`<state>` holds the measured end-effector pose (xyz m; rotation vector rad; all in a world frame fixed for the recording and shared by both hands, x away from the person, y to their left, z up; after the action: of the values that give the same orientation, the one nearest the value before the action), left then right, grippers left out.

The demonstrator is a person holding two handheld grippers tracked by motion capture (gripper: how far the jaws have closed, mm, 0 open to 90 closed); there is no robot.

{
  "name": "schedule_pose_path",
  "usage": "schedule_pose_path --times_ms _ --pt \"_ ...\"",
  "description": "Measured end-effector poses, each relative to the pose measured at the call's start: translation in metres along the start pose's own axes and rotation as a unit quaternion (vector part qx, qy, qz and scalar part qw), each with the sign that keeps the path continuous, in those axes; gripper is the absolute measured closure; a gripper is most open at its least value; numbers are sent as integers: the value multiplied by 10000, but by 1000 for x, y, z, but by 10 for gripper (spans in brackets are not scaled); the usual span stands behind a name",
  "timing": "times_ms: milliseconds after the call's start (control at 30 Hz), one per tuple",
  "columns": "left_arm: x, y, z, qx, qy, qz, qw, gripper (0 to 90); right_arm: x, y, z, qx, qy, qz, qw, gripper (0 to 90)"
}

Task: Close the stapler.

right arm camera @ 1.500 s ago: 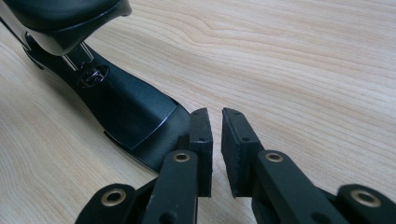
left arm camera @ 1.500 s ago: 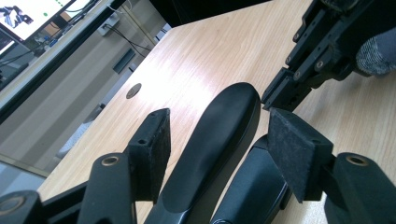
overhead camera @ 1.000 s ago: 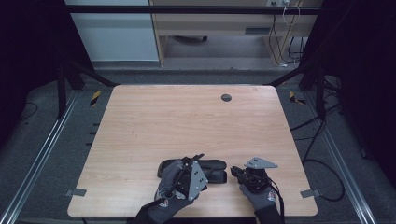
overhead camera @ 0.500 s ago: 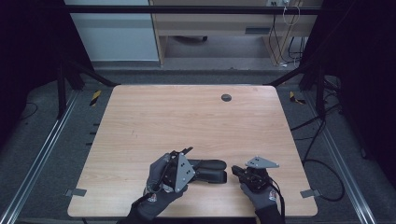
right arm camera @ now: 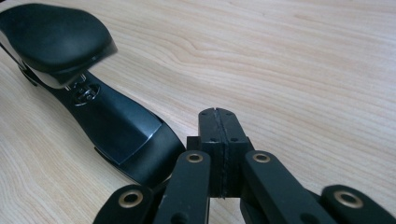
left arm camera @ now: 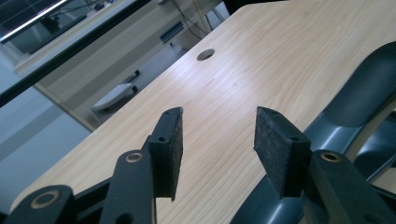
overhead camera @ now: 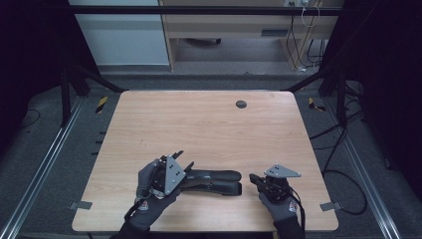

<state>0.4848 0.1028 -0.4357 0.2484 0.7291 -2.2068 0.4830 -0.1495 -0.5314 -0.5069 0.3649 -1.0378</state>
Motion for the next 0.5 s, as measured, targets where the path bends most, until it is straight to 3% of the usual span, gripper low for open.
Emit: schedule_pose_path --times_ms 300,500 --pt "-21 -10 -27 -205 -199 233 9993 528 0 -7 10 191 -14 5 9998 900" --pt "-36 -16 -58 -499 -436 478 9967 528 -2 -14 18 325 -10 35 9995 900"
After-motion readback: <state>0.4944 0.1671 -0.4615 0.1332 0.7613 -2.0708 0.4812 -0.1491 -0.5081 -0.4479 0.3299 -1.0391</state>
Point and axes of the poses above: each handheld gripper's, and its own axes: y roughly forward along the jaws, z roughly out of its top, x roughly to its right, the point moved 9 cm from there along y, roughly forward along the jaws, and after that the axes turned 7 degrees about -z, right-handed, at the moved point
